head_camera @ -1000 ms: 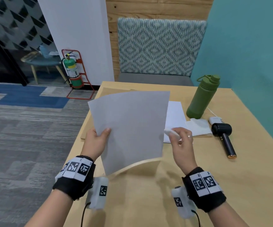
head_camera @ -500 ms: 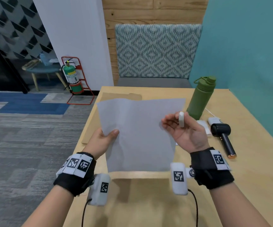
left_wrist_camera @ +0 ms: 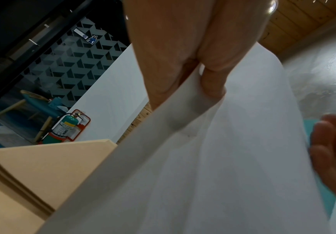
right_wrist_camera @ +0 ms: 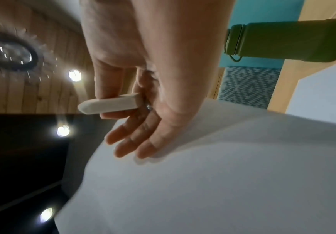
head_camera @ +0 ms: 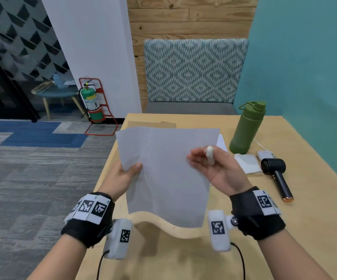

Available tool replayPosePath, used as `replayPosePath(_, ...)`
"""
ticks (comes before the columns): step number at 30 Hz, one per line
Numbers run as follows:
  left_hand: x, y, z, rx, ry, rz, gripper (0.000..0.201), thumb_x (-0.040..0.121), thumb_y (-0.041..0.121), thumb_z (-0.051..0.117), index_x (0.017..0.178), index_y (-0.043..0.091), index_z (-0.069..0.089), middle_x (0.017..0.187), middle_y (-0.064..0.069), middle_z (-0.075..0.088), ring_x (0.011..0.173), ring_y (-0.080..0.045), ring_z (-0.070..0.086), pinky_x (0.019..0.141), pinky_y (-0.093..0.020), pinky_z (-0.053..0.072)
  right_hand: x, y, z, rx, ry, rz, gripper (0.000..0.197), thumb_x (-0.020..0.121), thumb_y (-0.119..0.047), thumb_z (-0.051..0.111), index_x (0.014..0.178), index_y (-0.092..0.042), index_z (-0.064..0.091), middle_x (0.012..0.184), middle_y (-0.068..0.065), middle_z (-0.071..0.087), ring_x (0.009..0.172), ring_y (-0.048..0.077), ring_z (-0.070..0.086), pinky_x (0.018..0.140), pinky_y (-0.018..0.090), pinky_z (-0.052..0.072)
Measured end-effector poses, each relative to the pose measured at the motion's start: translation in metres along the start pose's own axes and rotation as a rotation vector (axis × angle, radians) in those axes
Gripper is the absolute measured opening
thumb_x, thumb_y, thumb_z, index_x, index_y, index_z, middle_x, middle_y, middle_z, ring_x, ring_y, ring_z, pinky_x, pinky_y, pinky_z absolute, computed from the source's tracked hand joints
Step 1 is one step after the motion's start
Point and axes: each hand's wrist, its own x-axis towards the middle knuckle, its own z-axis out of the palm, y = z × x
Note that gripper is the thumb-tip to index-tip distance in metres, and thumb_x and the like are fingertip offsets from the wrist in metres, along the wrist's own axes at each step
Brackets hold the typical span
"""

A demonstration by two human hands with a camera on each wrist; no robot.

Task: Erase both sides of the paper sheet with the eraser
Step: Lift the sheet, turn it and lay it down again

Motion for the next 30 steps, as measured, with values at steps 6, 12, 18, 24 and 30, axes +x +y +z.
replayPosePath(6,0.003,0.000,0.007,-0.051,0.055,-0.037,0.015,0.095,0.007,0.047,0.097,0.012,0.062,0.078,0.009,0.073,0.069,-0.001,0.068,0.061,-0.015,0.054,-0.016,0.072,-0.013,-0.553,-0.078,0.544,0.015,0.076,-0.022,0.064,0.082,-0.010,0.060,0.077,-0.003,0.072,0.073,0.005,0.067,0.076,0.021,0.052)
replayPosePath(12,0.007,0.002,-0.002,-0.073,0.134,-0.053,0.019,0.095,0.008,0.048,0.111,0.009,0.056,0.095,0.004,0.067,0.076,-0.005,0.067,0.062,-0.017,0.054,-0.033,0.083,-0.025,-0.815,-0.173,0.644,0.012,0.080,-0.033,0.059,0.075,-0.024,0.063,0.090,0.007,0.066,0.083,0.018,0.061,0.081,0.030,0.050)
replayPosePath(18,0.008,0.005,-0.004,-0.092,0.145,-0.091,0.025,0.095,0.010,0.048,0.118,0.006,0.054,0.098,0.000,0.066,0.084,-0.015,0.064,0.070,-0.029,0.054,-0.026,0.080,-0.012,-0.349,0.091,0.537,0.016,0.090,-0.020,0.052,0.083,-0.011,0.062,0.088,0.002,0.071,0.083,0.015,0.067,0.075,0.023,0.051)
replayPosePath(24,0.009,0.009,0.000,-0.080,0.105,-0.099,0.023,0.095,0.013,0.048,0.117,0.011,0.055,0.103,-0.001,0.067,0.087,-0.017,0.066,0.069,-0.031,0.054,-0.040,0.080,-0.024,-0.928,0.329,0.246,0.009,0.074,-0.036,0.066,0.068,-0.031,0.062,0.097,0.004,0.053,0.093,0.016,0.052,0.075,0.010,0.039)
replayPosePath(30,0.015,0.007,0.027,-0.090,0.022,-0.125,0.018,0.096,0.012,0.047,0.096,0.022,0.062,0.089,0.007,0.073,0.078,-0.010,0.070,0.073,-0.032,0.056,-0.072,0.021,-0.043,-0.821,0.470,0.024,0.010,0.083,-0.017,0.063,0.075,-0.018,0.068,0.128,-0.012,0.042,0.120,-0.001,0.040,0.091,0.011,0.033)
